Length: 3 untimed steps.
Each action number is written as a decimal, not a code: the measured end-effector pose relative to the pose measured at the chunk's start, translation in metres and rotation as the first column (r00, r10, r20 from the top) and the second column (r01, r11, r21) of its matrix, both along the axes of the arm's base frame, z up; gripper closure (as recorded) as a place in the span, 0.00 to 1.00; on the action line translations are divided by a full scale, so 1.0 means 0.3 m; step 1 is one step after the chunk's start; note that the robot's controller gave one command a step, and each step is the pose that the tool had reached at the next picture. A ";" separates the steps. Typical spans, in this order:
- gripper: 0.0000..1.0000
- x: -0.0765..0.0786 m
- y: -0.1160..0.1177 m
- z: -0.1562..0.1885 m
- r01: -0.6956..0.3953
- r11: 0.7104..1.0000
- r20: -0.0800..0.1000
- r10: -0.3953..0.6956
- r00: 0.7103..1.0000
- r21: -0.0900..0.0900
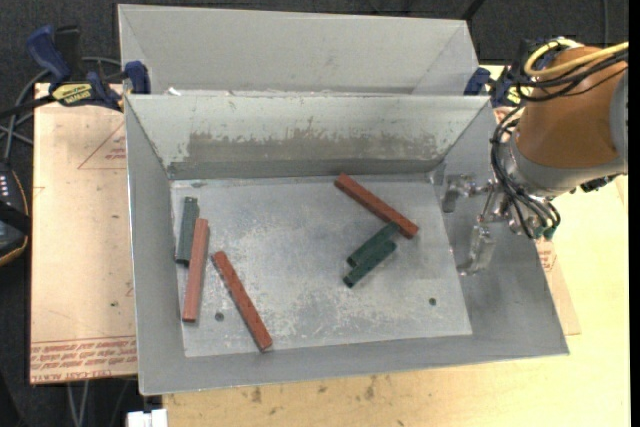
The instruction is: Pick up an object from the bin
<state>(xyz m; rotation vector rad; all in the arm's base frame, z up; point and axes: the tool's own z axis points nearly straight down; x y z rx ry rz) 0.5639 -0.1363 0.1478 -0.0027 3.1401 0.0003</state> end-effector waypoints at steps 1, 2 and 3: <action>0.00 0.220 0.237 -0.263 -0.049 0.999 0.001 0.049 0.999 0.005; 1.00 0.218 0.218 -0.248 -0.042 0.999 0.002 0.042 0.999 0.001; 1.00 0.285 0.324 0.163 -0.351 0.936 0.009 0.351 0.936 -0.003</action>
Offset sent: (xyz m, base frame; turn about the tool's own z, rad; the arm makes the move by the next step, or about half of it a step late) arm 0.0645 0.0641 -0.0742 -0.0404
